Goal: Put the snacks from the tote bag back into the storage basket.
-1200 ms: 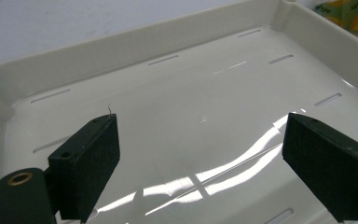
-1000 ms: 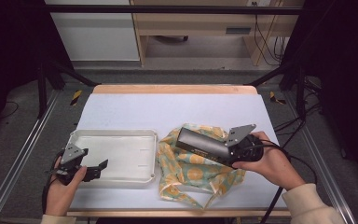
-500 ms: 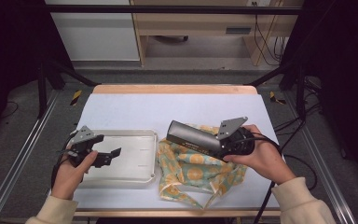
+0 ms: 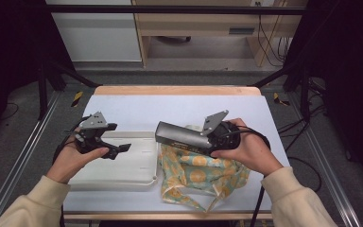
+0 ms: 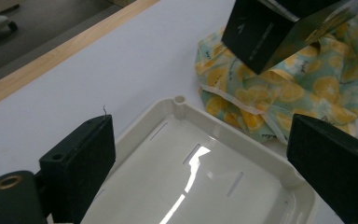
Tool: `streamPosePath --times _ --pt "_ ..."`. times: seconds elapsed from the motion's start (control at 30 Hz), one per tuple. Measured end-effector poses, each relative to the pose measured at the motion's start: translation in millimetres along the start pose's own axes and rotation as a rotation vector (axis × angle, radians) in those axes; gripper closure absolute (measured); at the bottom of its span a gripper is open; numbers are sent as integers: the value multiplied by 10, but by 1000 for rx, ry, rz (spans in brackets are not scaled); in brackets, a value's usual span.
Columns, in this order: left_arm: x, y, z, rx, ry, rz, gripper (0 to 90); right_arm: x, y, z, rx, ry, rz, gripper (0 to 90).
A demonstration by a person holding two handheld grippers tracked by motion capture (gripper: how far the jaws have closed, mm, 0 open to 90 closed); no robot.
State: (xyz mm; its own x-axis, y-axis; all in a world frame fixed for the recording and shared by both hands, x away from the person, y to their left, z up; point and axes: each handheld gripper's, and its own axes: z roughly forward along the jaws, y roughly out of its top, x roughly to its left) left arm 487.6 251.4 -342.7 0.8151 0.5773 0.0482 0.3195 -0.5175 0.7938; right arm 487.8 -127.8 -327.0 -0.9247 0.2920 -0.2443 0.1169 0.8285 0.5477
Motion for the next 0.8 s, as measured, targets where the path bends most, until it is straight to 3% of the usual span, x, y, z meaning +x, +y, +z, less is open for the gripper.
streamPosePath --times 0.03,0.1,0.27,0.43,0.47,0.5,0.53,0.57,0.67,0.73,0.8 --pt "-10 66 10 27 -24 38 75 7 61 42 6 12 -2 433" --pt "-17 123 9 48 -25 86 69 21 133 93 24 20 -10 433" --pt "16 220 -3 84 -41 143 60 46 259 186 43 39 -31 433" --pt "46 413 -57 116 -87 241 59 79 396 331 70 86 -52 434" --pt "46 413 -57 116 -87 241 59 79 396 331 70 86 -52 434" --pt "49 466 -48 147 -112 287 59 89 450 377 83 97 -59 433" --pt "49 466 -48 147 -112 287 60 89 450 377 83 97 -59 433" --pt "35 504 -31 179 -114 337 61 105 508 408 92 107 -67 433" --pt "20 524 -10 200 -139 349 58 113 563 429 96 109 -78 433" --pt "-28 507 40 265 -144 371 49 126 618 443 91 106 -83 433" --pt "-44 493 54 286 -143 387 52 133 623 452 89 111 -91 433"
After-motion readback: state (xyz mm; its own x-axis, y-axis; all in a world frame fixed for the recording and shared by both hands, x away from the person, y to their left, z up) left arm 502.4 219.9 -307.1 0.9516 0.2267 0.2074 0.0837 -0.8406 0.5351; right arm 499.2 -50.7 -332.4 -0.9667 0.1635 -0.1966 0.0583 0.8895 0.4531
